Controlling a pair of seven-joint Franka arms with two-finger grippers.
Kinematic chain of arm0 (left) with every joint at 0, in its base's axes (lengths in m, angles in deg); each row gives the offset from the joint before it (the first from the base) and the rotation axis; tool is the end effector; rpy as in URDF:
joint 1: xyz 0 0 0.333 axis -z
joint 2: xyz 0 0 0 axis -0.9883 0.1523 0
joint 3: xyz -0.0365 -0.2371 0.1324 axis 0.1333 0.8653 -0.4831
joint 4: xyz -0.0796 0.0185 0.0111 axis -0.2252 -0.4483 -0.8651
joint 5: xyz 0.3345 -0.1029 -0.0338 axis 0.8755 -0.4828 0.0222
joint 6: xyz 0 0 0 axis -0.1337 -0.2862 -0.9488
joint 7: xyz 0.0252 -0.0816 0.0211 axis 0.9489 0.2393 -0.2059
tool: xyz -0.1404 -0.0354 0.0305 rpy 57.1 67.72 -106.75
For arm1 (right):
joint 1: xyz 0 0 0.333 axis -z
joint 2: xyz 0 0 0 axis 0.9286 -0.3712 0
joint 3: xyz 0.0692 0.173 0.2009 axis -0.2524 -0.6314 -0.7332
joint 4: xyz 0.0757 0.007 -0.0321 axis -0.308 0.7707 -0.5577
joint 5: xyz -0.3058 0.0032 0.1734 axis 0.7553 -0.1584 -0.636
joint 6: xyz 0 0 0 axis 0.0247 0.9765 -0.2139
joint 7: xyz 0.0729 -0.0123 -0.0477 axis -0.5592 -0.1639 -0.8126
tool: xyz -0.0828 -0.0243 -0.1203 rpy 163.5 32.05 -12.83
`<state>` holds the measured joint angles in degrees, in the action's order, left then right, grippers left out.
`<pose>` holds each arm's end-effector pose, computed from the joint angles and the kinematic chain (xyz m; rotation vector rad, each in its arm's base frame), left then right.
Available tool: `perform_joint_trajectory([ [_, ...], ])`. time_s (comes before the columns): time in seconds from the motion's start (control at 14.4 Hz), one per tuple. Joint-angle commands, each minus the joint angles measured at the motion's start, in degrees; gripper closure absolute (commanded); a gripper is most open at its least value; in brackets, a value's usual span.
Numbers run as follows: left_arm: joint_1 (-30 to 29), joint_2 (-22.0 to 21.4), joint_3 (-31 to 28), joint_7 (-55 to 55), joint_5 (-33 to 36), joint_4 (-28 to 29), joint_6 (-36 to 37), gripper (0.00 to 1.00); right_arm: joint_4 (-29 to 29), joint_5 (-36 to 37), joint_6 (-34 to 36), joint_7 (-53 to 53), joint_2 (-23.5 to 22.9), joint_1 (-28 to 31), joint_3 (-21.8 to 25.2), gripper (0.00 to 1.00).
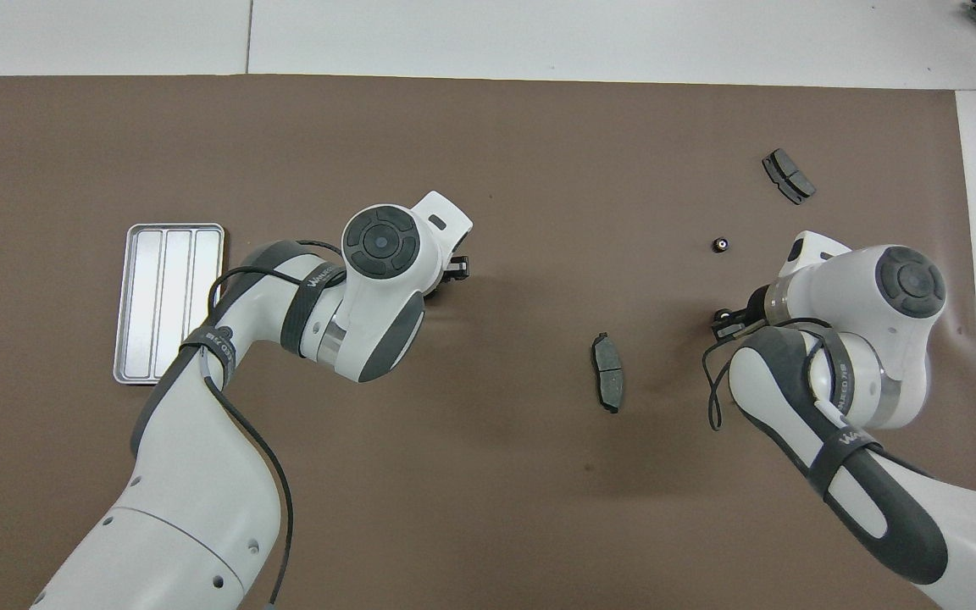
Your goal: Pick bearing gear from pile to tray
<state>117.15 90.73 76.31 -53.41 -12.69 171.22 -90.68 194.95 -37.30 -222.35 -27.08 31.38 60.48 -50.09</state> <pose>0.5363 -0.3280 0.2432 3.1016 0.0156 0.1731 0.5132 0.0271 0.2376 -3.0260 -0.5798 -0.0416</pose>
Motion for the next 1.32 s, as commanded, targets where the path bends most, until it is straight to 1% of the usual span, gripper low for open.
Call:
perform_joint_trajectory([
  [0.0, 0.9, -2.5, -0.5, 0.2, 0.6, 2.5, 2.0, 0.54, 0.3, 0.7, 0.0, 1.9, 0.8, 0.7, -0.9, 1.0],
  [0.07, 0.9, -2.5, -0.5, 0.2, 0.6, 2.6, 2.4, 0.58, -1.3, 0.7, 1.5, 2.6, 0.8, 0.7, -0.9, 1.0],
  [0.21, 0.9, -2.6, -0.4, 0.2, 0.6, 2.7, 2.9, 0.68, -6.6, 0.7, 8.6, 7.5, 1.4, 0.6, -0.9, 1.0],
  [0.35, 0.9, -2.7, -0.4, 0.2, 0.6, 2.7, 3.0, 0.82, -13.1, 0.7, 15.7, 15.0, 1.5, 0.4, -1.0, 1.0],
  [0.49, 0.7, -2.7, -0.5, 0.1, 0.6, 2.5, 3.3, 1.0, -18.0, 0.4, 19.4, 23.9, 1.5, 0.3, -1.7, 1.0],
  [0.63, -0.3, -2.5, -0.5, 0.0, 0.6, 0.0, 5.7, 1.0, -21.4, -0.4, 21.5, 30.6, 1.5, 0.3, -3.0, 1.0],
  [0.7, -1.4, -2.0, -0.5, -0.3, 0.5, -2.3, 7.6, 1.0, -23.1, -0.4, 22.6, 33.6, 1.5, 0.3, -3.9, 1.0],
  [0.83, -5.2, -1.3, -0.5, -0.9, 0.7, -6.2, 10.9, 1.0, -26.3, -0.4, 25.1, 39.1, 1.3, 0.3, -6.1, 1.0],
  [0.9, -6.9, -0.9, -0.5, -1.6, 0.6, -7.5, 11.8, 1.0, -26.8, -0.4, 25.1, 41.1, 1.3, 0.3, -7.1, 1.0],
  [1.04, -12.3, -1.0, -0.5, -6.3, 0.4, -8.5, 12.0, 1.0, -27.6, -0.5, 23.2, 46.6, 0.8, -0.1, -10.0, 1.0],
  [1.11, -15.2, -1.2, -0.4, -10.4, -0.1, -8.4, 12.0, 1.0, -27.5, -0.5, 20.8, 49.9, 0.7, -1.2, -10.9, 1.0],
  [1.25, -22.2, -1.8, -0.3, -22.5, -3.1, -8.3, 12.3, 1.0, -27.5, -1.7, 15.2, 56.9, -1.0, -5.7, -11.1, 1.0],
])
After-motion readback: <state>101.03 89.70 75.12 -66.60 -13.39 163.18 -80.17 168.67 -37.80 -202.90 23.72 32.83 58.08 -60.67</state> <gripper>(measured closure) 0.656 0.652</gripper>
